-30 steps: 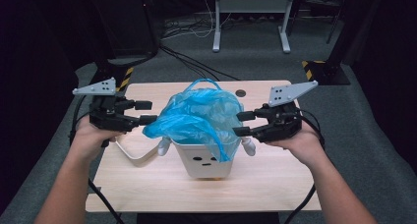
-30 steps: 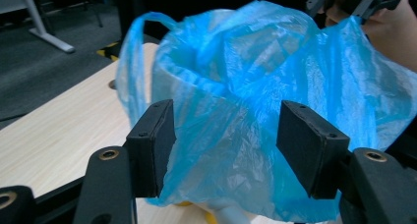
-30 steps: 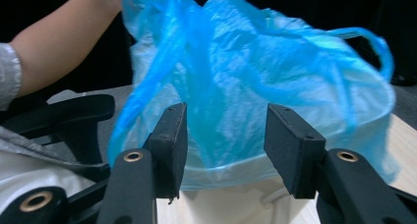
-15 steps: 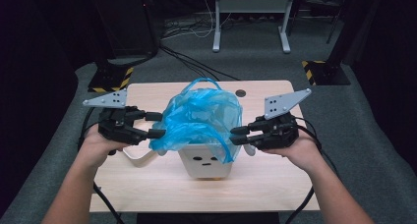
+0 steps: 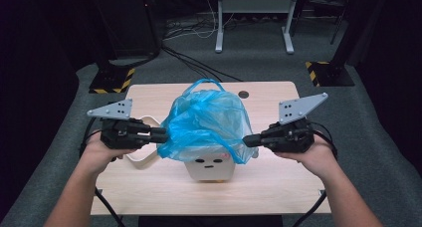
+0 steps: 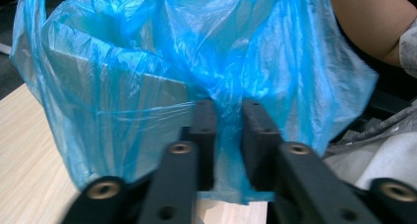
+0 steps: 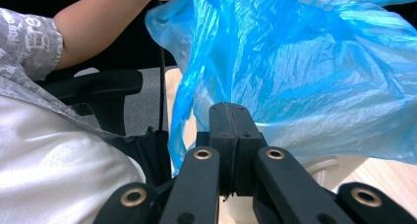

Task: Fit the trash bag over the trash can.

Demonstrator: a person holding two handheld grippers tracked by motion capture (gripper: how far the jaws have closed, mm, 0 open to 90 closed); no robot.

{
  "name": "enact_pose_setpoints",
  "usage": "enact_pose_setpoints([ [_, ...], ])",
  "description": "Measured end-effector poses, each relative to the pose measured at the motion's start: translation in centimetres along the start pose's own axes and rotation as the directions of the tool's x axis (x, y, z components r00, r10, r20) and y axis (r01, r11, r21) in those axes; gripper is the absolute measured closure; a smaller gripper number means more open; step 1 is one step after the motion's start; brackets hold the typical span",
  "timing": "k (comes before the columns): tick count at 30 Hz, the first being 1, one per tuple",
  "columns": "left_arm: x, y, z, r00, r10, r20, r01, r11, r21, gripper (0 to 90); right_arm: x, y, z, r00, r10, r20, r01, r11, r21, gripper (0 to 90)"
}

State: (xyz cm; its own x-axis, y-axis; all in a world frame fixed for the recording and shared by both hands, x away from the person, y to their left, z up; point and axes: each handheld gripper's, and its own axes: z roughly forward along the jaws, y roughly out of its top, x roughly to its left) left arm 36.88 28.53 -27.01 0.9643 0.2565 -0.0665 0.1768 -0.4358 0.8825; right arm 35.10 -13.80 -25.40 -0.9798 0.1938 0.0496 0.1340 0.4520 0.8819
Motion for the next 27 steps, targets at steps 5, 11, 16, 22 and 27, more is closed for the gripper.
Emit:
enact_pose_setpoints([
  [5, -0.5, -0.8, -0.2, 0.9999, 0.011, -0.007, -0.011, 0.9999, -0.007, 89.1, 0.2, -0.8, -0.8, 0.9997, 0.013, 0.018, -0.014, 1.0, 0.006, 90.0],
  [11, -1.0, -2.4, 0.3, 0.9995, 0.0, 0.032, 0.0, 0.9999, -0.014, 89.1, 0.3, -2.6, -0.4, 0.9986, 0.048, 0.024, -0.049, 0.998, 0.04, 90.0],
  [16, -0.5, -3.8, 1.3, 0.9988, -0.034, 0.035, 0.033, 0.9993, 0.016, 89.2, -0.1, -3.8, 0.3, 0.9968, 0.069, 0.04, -0.073, 0.994, 0.081, 90.0],
  [22, 0.2, -5.6, 2.2, 0.9952, -0.083, 0.05, 0.082, 0.9962, 0.03, 89.2, -1.0, -5.6, 1.0, 0.9914, 0.108, 0.073, -0.116, 0.986, 0.117, 90.0],
  [27, 0.7, -6.6, 2.9, 0.9922, -0.113, 0.053, 0.111, 0.9932, 0.035, 88.9, -1.9, -7.4, 1.4, 0.9818, 0.149, 0.118, -0.167, 0.973, 0.161, 90.0],
])
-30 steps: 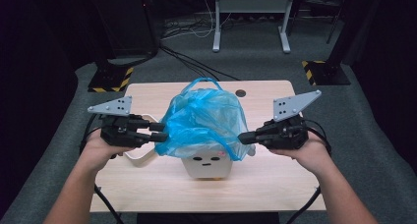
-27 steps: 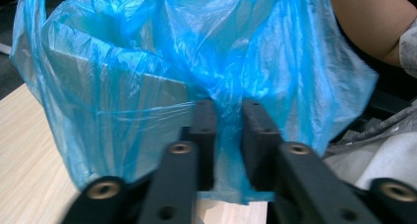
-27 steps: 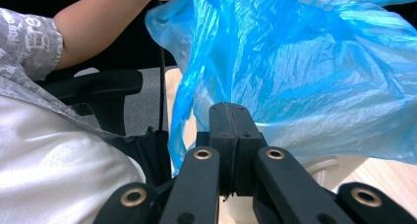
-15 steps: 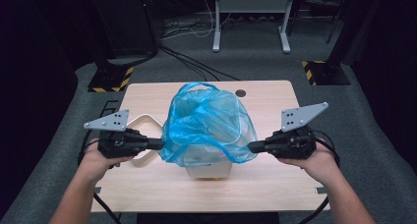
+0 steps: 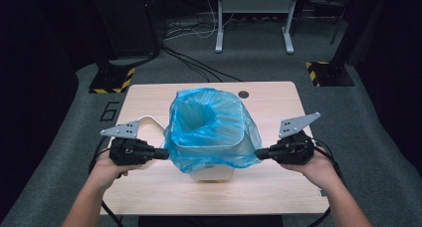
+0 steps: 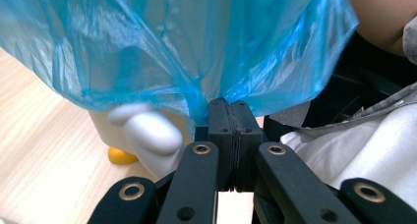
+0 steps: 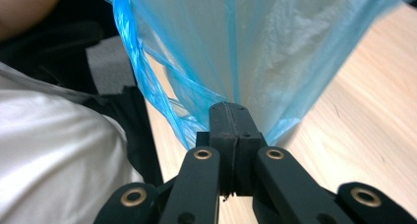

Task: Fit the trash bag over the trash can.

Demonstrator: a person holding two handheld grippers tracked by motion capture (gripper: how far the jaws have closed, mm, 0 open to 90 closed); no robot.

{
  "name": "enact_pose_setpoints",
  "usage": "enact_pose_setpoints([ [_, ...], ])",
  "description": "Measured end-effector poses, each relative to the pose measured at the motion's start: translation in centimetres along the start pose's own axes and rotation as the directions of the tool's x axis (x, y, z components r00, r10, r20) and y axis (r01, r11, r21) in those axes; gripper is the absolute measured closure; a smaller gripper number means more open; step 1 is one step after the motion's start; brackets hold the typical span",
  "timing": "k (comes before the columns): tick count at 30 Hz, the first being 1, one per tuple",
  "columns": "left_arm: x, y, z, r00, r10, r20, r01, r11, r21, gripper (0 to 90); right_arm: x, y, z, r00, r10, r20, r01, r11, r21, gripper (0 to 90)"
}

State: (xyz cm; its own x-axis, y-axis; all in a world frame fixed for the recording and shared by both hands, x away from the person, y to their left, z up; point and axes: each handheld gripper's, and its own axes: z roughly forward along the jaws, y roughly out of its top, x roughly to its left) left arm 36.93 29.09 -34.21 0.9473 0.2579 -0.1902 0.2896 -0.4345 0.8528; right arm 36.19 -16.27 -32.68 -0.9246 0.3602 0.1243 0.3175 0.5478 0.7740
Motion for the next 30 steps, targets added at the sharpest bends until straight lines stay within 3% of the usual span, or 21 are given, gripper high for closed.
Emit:
enact_pose_setpoints([
  [7, 0.4, -0.7, 0.4, 0.9995, -0.029, 0.014, 0.029, 0.9996, -0.001, 88.4, -0.4, -1.6, 0.5, 0.9994, 0.028, 0.021, -0.029, 0.999, 0.045, 90.0],
  [11, 0.2, -0.6, 0.1, 0.9993, -0.03, 0.021, 0.03, 0.9995, 0.005, 80.3, -0.4, -2.0, 0.5, 0.9992, 0.036, 0.018, -0.037, 0.999, 0.038, 89.4],
  [14, -0.3, -0.2, -0.4, 0.9996, -0.019, 0.018, 0.019, 0.9998, 0.006, 67.0, -0.2, -1.8, -0.3, 0.9994, 0.034, -0.001, -0.034, 0.999, -0.015, 79.1],
  [18, -0.8, 0.3, -1.9, 0.9999, -0.014, -0.004, 0.014, 0.9997, -0.022, 57.6, 0.0, -1.4, -1.7, 0.9992, 0.04, -0.009, -0.041, 0.995, -0.089, 70.8],
  [25, -1.2, 1.3, -3.2, 0.9974, -0.006, -0.071, 0.002, 0.9984, -0.056, 48.7, 0.6, 0.0, -2.5, 0.9995, 0.012, 0.03, -0.007, 0.989, -0.145, 59.8],
  [30, -1.1, 2.6, -2.4, 0.9972, 0.008, -0.074, -0.013, 0.9974, -0.07, 45.2, 0.7, 1.9, -1.8, 0.9989, -0.022, 0.041, 0.028, 0.986, -0.166, 50.8],
])
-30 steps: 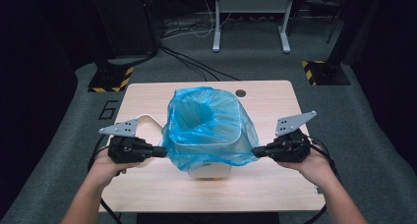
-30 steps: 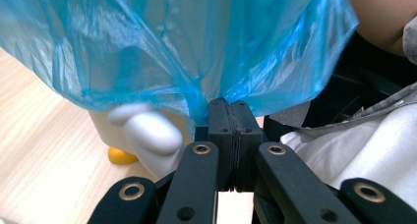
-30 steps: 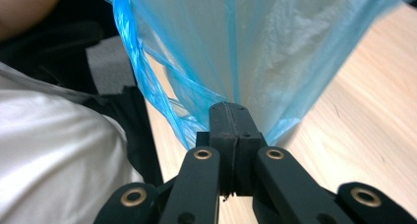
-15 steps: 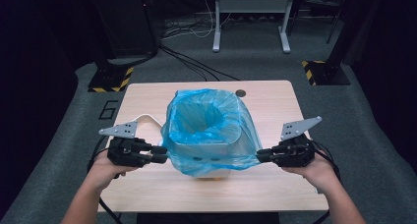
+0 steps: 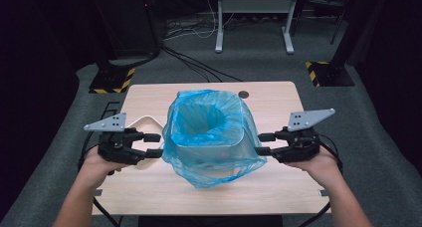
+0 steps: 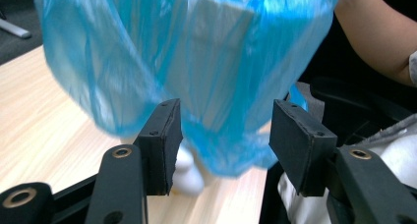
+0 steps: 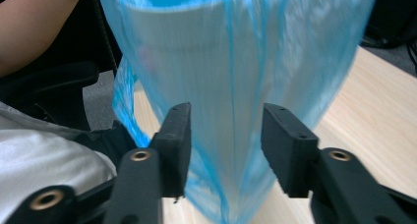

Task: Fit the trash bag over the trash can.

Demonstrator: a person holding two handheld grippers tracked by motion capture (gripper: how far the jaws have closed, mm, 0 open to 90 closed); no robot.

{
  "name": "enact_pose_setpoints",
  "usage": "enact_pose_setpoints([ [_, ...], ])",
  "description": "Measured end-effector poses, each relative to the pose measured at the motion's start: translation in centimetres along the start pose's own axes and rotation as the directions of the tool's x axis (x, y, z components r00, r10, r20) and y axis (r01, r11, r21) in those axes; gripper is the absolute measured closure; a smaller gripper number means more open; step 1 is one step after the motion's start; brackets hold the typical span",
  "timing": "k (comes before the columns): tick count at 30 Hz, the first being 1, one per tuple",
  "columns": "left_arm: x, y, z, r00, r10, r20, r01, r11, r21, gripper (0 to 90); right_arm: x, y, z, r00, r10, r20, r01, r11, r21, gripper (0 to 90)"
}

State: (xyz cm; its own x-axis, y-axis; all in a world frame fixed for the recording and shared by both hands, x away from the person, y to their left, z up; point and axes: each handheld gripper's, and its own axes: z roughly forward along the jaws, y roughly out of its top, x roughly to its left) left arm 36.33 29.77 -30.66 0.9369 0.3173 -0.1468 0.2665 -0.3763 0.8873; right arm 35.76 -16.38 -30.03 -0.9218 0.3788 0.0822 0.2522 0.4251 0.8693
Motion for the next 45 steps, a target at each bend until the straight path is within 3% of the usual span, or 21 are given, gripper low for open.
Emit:
enact_pose_setpoints([
  [5, 0.1, 0.6, 1.3, 0.9995, 0.022, 0.022, -0.023, 0.9995, 0.023, 46.5, 0.0, 1.2, 0.9, 0.9994, -0.022, -0.026, 0.021, 1.0, -0.013, 51.9],
  [9, 0.1, 0.6, 2.2, 0.998, 0.04, 0.05, -0.042, 0.9983, 0.04, 54.9, 0.0, 1.4, 1.5, 0.9978, -0.034, -0.057, 0.033, 0.999, -0.008, 63.8],
  [15, 0.1, 0.5, 2.7, 0.9965, 0.042, 0.072, -0.046, 0.9978, 0.048, 69.0, 0.0, 1.1, 2.0, 0.9952, -0.042, -0.089, 0.043, 0.999, 0.011, 90.0],
  [25, 0.4, -0.4, 2.3, 0.9962, 0.025, 0.083, -0.028, 0.9987, 0.042, 87.9, -0.4, -0.7, 1.7, 0.9968, 0.004, -0.08, 0.001, 0.998, 0.06, 90.0],
  [30, 0.7, -0.9, 1.8, 0.9971, 0.011, 0.076, -0.014, 0.9988, 0.047, 87.5, -0.5, -1.7, 1.8, 0.9971, 0.013, -0.075, -0.004, 0.992, 0.126, 90.0],
  [32, 0.8, -1.0, 1.6, 0.9973, -0.001, 0.073, -0.002, 0.9987, 0.05, 83.0, -0.5, -2.0, 1.7, 0.9971, 0.016, -0.074, -0.005, 0.99, 0.144, 90.0],
  [34, 0.9, -0.9, 1.3, 0.997, -0.011, 0.077, 0.007, 0.9988, 0.049, 69.6, -0.5, -2.0, 1.2, 0.9979, 0.009, -0.064, -0.001, 0.992, 0.126, 86.9],
  [36, 0.9, -0.7, 0.8, 0.9981, -0.004, 0.061, 0.001, 0.9991, 0.043, 65.3, -0.7, -1.7, 0.3, 0.9974, 0.027, -0.066, -0.022, 0.997, 0.074, 80.0],
  [39, 1.0, 0.0, -0.1, 0.9994, 0.003, 0.036, -0.004, 0.9995, 0.03, 61.3, -0.9, -1.1, -0.8, 0.9991, 0.031, -0.031, -0.03, 0.999, 0.022, 74.6],
  [45, 1.8, 1.9, -0.8, 0.9993, 0.015, -0.035, -0.014, 0.9998, 0.016, 55.4, -1.8, 0.4, -1.2, 0.9988, 0.024, 0.044, -0.023, 1.0, -0.008, 69.9],
])
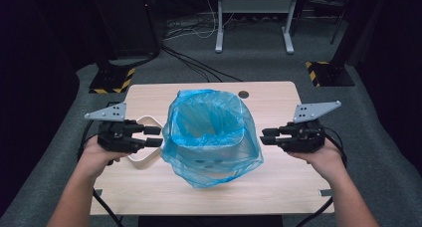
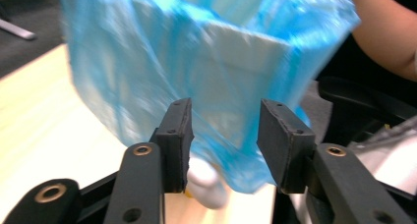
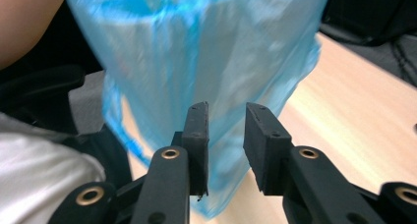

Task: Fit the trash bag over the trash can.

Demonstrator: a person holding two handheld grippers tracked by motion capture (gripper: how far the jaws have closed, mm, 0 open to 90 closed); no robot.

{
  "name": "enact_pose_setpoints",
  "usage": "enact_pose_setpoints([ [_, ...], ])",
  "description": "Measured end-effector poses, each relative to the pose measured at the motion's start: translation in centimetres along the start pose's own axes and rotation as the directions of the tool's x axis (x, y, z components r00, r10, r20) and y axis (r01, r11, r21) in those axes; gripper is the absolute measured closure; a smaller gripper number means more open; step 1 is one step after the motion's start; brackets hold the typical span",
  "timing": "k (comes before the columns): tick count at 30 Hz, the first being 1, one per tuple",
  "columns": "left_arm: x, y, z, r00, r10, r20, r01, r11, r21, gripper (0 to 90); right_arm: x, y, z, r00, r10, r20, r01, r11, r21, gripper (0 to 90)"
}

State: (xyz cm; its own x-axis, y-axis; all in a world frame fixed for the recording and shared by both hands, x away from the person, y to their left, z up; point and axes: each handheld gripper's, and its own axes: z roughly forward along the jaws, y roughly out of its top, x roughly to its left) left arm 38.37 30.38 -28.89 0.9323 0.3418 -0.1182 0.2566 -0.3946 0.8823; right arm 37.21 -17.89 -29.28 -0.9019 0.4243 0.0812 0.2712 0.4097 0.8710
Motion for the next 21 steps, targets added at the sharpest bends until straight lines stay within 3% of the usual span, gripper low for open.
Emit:
enact_pose_setpoints([
  [10, 2.6, 2.9, 1.2, 0.998, -0.033, -0.055, 0.031, 0.9992, -0.027, 48.3, -1.9, 2.8, 1.1, 0.9996, 0.018, 0.02, -0.016, 0.998, -0.063, 62.5],
  [21, 4.7, 4.6, 2.7, 0.9975, -0.039, -0.059, 0.037, 0.9986, -0.039, 46.7, -3.4, 5.2, 3.0, 0.9991, 0.043, -0.001, -0.043, 0.993, -0.106, 56.8],
])
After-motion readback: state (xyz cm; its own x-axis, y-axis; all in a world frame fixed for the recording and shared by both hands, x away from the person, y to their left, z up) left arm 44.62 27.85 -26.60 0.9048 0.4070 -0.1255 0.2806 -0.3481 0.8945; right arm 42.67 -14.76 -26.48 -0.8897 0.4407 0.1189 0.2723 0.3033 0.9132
